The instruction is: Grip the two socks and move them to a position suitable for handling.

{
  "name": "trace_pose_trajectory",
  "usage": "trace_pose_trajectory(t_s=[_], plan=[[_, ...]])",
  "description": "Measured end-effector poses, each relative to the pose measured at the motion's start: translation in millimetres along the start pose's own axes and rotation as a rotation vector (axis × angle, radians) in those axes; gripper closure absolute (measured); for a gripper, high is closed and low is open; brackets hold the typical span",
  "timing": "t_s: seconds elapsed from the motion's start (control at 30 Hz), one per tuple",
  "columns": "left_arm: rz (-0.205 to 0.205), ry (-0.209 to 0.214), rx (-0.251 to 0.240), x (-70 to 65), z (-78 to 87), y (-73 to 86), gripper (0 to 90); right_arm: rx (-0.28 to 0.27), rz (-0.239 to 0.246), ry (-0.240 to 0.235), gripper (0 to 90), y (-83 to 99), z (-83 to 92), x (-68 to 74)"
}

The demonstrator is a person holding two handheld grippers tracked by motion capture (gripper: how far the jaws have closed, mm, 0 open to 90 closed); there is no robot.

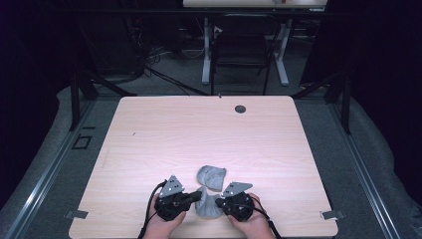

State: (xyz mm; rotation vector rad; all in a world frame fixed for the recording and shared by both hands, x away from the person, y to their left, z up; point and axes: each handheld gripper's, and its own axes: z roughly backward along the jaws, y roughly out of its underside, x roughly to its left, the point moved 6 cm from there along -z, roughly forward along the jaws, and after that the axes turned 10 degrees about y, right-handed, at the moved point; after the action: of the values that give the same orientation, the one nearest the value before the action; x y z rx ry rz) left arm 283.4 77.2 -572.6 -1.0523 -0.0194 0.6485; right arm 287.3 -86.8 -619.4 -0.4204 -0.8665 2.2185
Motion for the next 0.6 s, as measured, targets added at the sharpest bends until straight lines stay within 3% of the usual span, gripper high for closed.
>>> trace_pose_trajectory(t_s=[0.13, 0.23, 0.33, 0.43, 0.53, 0.6], plan=[[-0.002, -0.024, 0.039, 4.7, 6.6, 8.3, 90.0, 0.008, 0.008, 0.018, 87.6, 2.3, 2.8, -3.4], [0.022, -0.063, 0.083, 17.3, 14.6, 24.5, 90.0, 0.013, 0.020, 0.015, 87.5, 2.7, 3.5, -4.1], [0.077, -0.092, 0.062, 27.8, 21.8, 27.9, 89.7, 0.013, 0.019, 0.012, 87.3, 2.3, 3.2, -4.7], [0.096, -0.100, 0.012, 32.8, 30.1, 21.4, 87.6, 0.018, 0.027, 0.010, 87.2, 2.3, 3.5, -5.0], [0.082, -0.101, -0.002, 33.5, 31.7, 17.7, 84.0, 0.019, 0.029, 0.012, 87.0, 2.3, 3.6, -4.8], [0.075, -0.073, 0.016, 31.4, 26.3, 20.4, 80.5, 0.021, 0.029, 0.009, 86.4, 2.5, 3.8, -5.0]])
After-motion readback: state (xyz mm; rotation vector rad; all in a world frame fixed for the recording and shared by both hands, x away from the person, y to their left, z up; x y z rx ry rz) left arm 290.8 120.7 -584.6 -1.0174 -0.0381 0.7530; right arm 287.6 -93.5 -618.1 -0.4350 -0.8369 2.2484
